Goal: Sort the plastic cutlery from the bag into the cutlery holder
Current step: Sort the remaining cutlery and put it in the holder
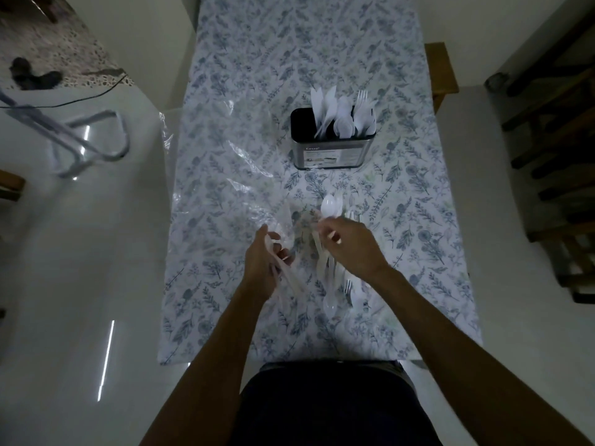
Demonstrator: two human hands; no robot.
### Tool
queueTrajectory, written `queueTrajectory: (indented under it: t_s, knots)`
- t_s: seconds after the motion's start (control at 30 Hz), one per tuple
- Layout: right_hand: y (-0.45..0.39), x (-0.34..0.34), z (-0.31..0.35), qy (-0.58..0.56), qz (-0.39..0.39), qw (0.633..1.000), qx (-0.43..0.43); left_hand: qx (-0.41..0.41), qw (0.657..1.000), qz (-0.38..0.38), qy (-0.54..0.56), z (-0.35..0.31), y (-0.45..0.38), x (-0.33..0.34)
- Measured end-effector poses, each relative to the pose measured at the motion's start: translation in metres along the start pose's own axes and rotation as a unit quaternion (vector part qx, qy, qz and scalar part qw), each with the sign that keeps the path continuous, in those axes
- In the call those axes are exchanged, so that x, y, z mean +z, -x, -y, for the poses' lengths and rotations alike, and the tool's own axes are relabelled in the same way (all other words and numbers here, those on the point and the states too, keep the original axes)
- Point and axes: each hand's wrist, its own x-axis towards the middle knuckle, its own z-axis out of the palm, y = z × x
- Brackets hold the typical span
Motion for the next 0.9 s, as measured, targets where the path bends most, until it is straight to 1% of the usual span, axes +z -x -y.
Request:
queueTrajectory:
  t_s: [0.03, 0.07, 0.1, 0.13, 0.17, 0.2, 0.33, 0.43, 0.57, 0.63, 0.67, 0.73, 0.77, 0.8, 0.83, 0.9]
  knots:
    - [0.004, 0.003, -0.008, 0.082, 0.082, 0.993, -0.017, -0.025, 0.999, 0.007, 0.029, 0.0, -0.002, -0.004]
    - [0.009, 0.008, -0.016, 0.147, 0.169, 0.974, -0.026, -0.039, 0.998, 0.012, 0.046, 0.002, -0.004, -0.006]
    - [0.014, 0.013, -0.022, 0.182, 0.235, 0.954, -0.031, -0.046, 0.997, 0.016, 0.057, 0.003, -0.004, -0.008]
    - [0.019, 0.019, -0.028, 0.209, 0.273, 0.938, -0.044, -0.05, 0.996, 0.018, 0.066, 0.005, -0.006, -0.011]
    - [0.024, 0.023, -0.032, 0.23, 0.288, 0.928, -0.06, -0.053, 0.996, 0.022, 0.071, 0.007, -0.005, -0.012]
    - [0.026, 0.026, -0.034, 0.247, 0.286, 0.923, -0.077, -0.053, 0.996, 0.028, 0.071, 0.007, -0.003, -0.012]
    - [0.029, 0.026, -0.036, 0.266, 0.243, 0.924, -0.128, -0.025, 0.998, 0.041, 0.046, 0.009, 0.006, -0.012]
    - [0.03, 0.02, -0.037, 0.221, 0.2, 0.944, -0.143, -0.006, 0.999, 0.036, 0.035, 0.011, 0.007, -0.011]
    - [0.033, 0.018, -0.04, 0.163, 0.1, 0.966, -0.177, -0.016, 0.999, 0.025, 0.027, 0.018, 0.003, -0.011]
    - [0.032, 0.019, -0.038, 0.13, 0.055, 0.974, -0.176, 0.001, 1.0, 0.012, 0.006, 0.02, 0.004, -0.007]
    - [0.032, 0.019, -0.033, 0.098, 0.028, 0.982, -0.16, 0.026, 1.0, 0.002, -0.003, 0.02, 0.005, -0.004]
    - [0.033, 0.016, -0.019, 0.011, -0.056, 0.993, -0.099, 0.085, 0.995, -0.043, -0.017, 0.016, 0.006, 0.004]
    - [0.033, 0.014, -0.012, -0.037, -0.096, 0.993, -0.06, 0.113, 0.991, -0.066, -0.028, 0.013, 0.007, 0.009]
    - [0.034, 0.011, -0.002, -0.089, -0.113, 0.989, -0.02, 0.138, 0.987, -0.075, -0.046, 0.011, 0.006, 0.012]
    - [0.035, 0.01, 0.008, -0.142, -0.105, 0.984, 0.018, 0.154, 0.984, -0.063, -0.066, 0.009, 0.007, 0.016]
    - [0.036, 0.013, 0.026, -0.225, -0.06, 0.97, 0.066, 0.156, 0.984, 0.015, -0.084, 0.006, 0.009, 0.023]
